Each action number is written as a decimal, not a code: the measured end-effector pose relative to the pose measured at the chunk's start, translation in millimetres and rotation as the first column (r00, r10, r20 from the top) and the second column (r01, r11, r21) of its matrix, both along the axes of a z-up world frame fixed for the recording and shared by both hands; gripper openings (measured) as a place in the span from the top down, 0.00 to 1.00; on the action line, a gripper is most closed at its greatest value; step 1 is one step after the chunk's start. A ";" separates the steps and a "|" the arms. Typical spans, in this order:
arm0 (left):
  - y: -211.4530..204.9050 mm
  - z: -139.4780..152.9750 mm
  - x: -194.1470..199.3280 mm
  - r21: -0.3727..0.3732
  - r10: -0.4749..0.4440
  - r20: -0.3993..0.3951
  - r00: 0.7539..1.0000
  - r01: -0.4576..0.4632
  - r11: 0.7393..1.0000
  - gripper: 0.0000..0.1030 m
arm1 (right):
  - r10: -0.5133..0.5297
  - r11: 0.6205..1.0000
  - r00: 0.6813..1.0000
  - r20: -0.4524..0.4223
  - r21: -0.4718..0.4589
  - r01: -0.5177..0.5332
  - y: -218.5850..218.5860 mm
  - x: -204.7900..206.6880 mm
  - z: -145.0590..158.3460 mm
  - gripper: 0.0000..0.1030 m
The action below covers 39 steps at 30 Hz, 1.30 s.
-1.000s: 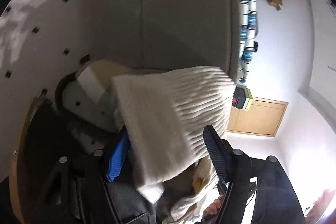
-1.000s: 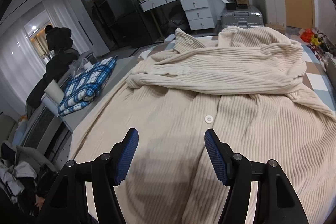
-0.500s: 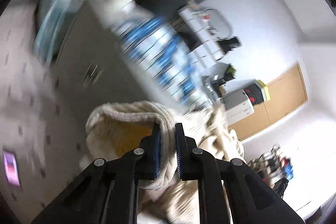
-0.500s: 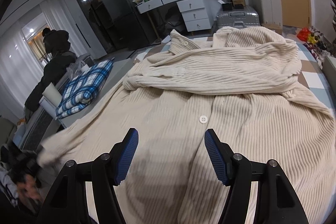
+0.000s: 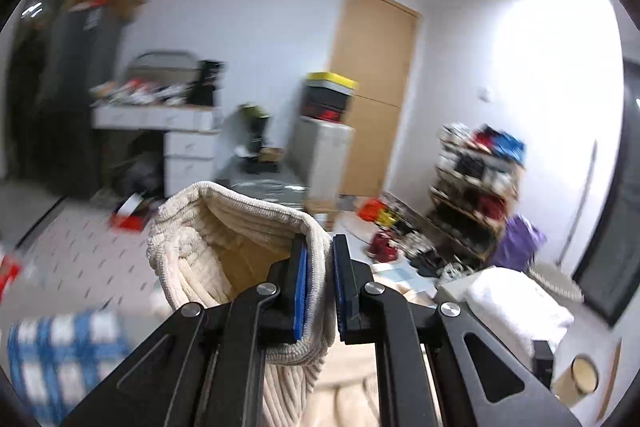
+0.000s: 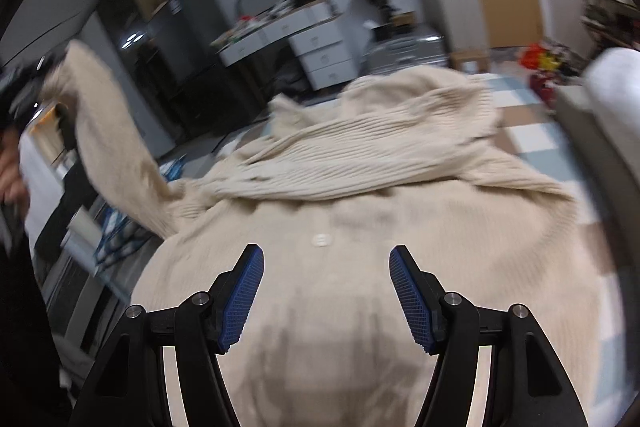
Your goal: Fold large clothes
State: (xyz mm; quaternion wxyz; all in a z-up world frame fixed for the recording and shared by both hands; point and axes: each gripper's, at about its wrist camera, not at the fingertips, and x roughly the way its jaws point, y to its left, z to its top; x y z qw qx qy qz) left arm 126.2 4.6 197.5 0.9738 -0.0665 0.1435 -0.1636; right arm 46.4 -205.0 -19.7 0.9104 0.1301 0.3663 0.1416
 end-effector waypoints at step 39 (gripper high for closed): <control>111.3 -204.9 -49.1 0.056 0.100 -0.464 0.880 -0.084 0.995 0.10 | 0.024 0.993 0.979 -0.203 0.120 0.000 -22.6 134.2 -59.3 0.46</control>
